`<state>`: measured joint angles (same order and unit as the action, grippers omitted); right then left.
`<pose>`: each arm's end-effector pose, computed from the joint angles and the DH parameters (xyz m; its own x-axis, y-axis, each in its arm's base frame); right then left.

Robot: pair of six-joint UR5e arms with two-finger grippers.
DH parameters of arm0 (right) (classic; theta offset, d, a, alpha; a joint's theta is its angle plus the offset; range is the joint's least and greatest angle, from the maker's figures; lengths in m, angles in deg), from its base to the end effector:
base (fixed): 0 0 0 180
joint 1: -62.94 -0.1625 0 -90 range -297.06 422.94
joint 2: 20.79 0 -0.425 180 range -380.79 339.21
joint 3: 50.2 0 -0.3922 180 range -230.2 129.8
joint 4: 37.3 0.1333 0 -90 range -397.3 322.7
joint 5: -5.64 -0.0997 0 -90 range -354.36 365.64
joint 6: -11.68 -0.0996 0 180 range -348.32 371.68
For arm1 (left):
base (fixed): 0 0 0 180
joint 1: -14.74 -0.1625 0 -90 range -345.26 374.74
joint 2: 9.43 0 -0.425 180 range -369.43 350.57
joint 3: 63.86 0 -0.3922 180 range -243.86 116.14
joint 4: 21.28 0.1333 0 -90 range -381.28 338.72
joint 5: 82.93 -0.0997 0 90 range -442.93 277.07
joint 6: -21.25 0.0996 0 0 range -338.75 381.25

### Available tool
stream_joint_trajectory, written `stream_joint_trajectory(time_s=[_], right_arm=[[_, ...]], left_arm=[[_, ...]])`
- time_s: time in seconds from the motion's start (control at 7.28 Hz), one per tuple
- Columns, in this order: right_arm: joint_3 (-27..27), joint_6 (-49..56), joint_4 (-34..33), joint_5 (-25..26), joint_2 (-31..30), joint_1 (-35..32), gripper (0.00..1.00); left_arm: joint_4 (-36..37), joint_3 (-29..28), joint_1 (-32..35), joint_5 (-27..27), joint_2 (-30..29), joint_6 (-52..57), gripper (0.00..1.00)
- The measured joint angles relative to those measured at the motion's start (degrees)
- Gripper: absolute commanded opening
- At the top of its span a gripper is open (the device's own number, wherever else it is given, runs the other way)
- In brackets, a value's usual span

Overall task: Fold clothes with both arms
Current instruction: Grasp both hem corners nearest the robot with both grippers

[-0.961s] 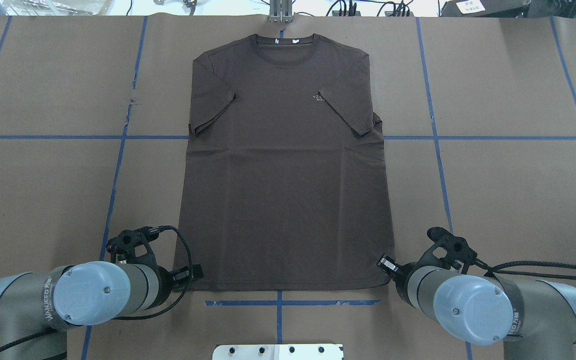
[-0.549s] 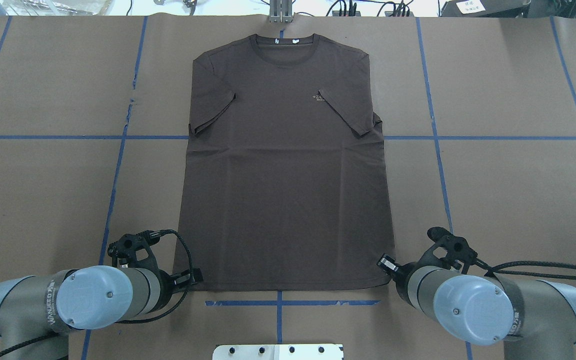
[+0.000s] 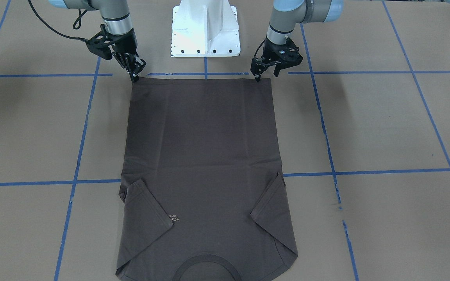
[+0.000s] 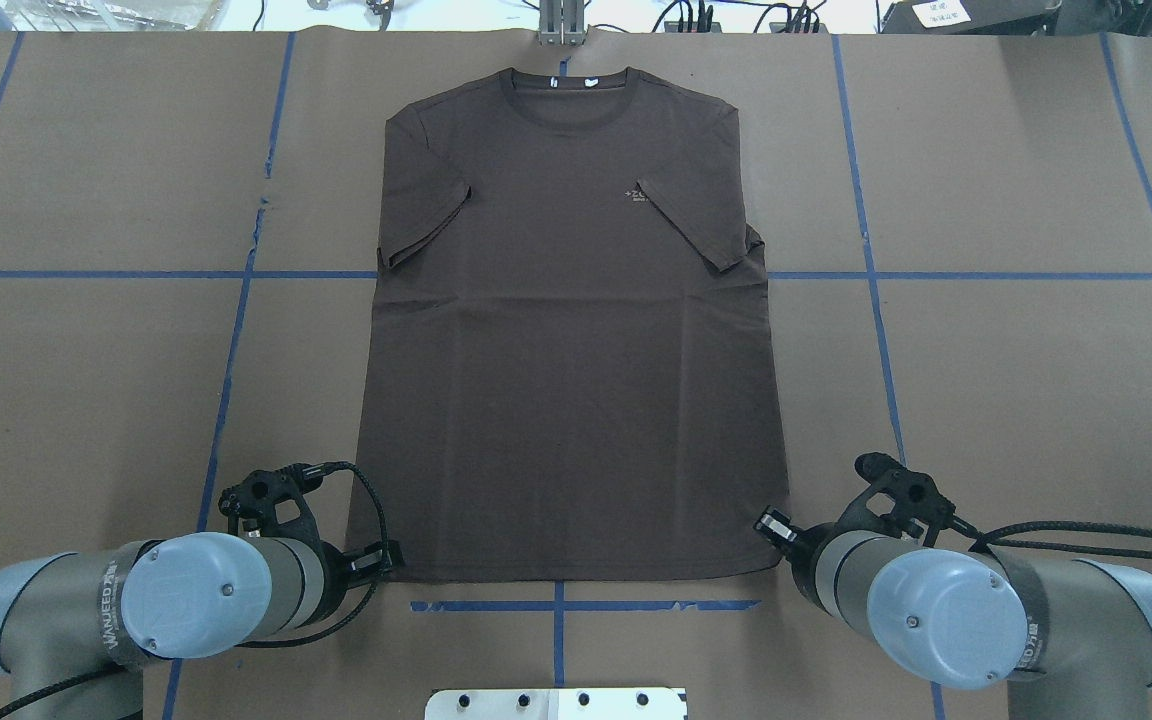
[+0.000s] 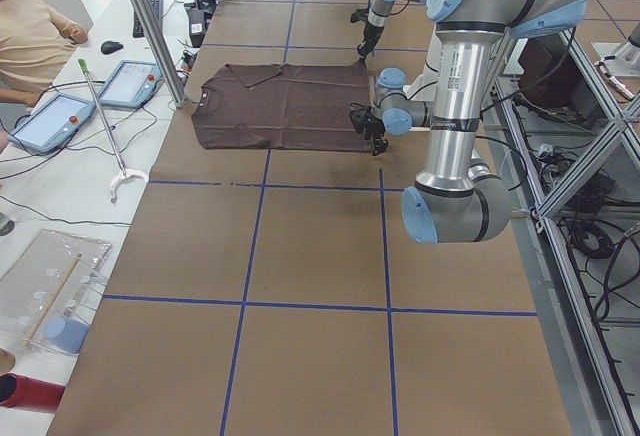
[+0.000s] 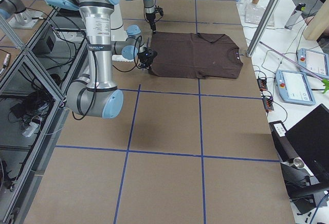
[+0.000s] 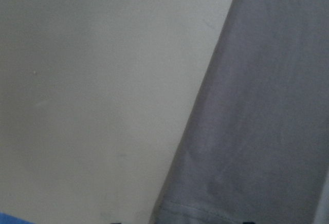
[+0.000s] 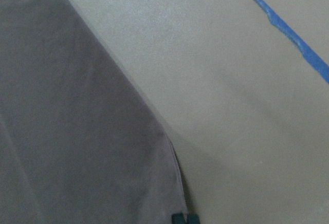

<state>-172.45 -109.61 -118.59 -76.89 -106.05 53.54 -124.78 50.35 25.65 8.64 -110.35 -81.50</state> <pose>-0.4582 -0.2241 0.3477 0.4570 0.5976 0.6588 -0.5747 0.7637 -0.2941 0.5074 -0.2308 0.3451 0.5957 -0.3395 -0.7280 0.3081 0.9335 -0.1833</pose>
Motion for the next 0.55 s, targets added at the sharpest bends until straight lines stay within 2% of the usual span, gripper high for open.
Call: stream_joint_trajectory(time_s=[0.14, 0.27, 0.41, 0.55], right_arm=[[0.0, 0.0, 0.0, 0.0, 0.0, 0.0, 0.0], [0.0, 0.0, 0.0, 0.0, -0.1, 0.0, 0.0], [0.0, 0.0, 0.0, 0.0, -0.1, 0.0, 0.0], [0.0, 0.0, 0.0, 0.0, -0.1, 0.0, 0.0]], left_arm=[[0.0, -0.1, 0.0, 0.0, 0.0, 0.0, 0.56], [0.0, -0.2, -0.1, 0.0, 0.0, 0.0, 0.38], [0.0, -0.2, -0.1, 0.0, 0.0, 0.0, 0.12], [0.0, -0.2, -0.1, 0.1, 0.1, 0.0, 0.0]])
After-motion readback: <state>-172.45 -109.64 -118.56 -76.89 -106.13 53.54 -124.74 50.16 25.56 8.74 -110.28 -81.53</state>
